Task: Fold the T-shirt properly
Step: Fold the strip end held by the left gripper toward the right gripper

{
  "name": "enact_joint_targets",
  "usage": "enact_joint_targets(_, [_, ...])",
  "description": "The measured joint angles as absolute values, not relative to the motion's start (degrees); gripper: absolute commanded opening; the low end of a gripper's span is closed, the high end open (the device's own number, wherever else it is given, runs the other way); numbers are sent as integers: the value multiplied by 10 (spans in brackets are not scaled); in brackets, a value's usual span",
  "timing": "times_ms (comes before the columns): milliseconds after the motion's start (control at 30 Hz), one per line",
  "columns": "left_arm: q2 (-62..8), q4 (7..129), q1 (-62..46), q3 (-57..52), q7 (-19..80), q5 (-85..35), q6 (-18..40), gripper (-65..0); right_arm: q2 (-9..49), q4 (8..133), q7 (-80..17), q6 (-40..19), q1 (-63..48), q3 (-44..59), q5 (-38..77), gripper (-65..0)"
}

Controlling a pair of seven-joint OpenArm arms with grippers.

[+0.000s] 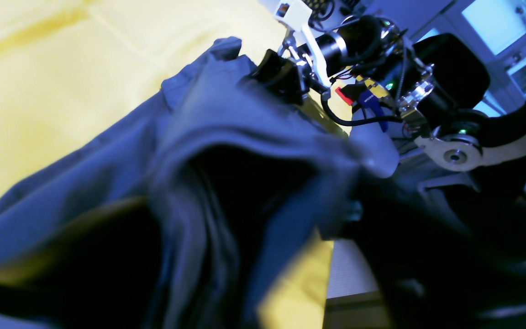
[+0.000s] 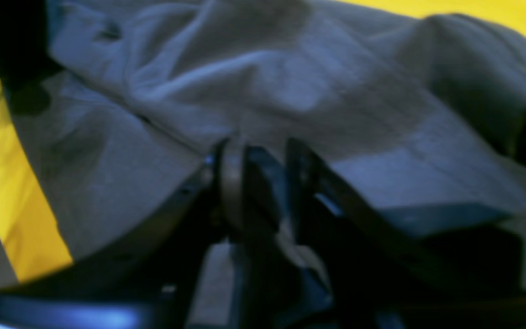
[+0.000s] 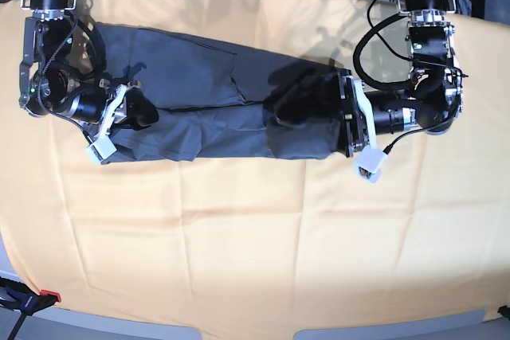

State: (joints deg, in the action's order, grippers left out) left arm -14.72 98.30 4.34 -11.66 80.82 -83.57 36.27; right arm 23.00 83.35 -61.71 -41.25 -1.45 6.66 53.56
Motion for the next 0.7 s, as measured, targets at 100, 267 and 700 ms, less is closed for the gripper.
enact_joint_targets(100, [-143, 983, 47, -117, 801, -836, 352, -169, 230, 836, -617, -412, -15, 66, 536, -400])
enact_joint_targets(267, [-140, 983, 48, -127, 809, -835, 387, -173, 230, 835, -624, -408, -12, 66, 565, -400])
enact_joint_targets(700, [-143, 983, -4, -217, 784, -719, 396, -650, 232, 889, -714, -399, 114, 117, 654, -400])
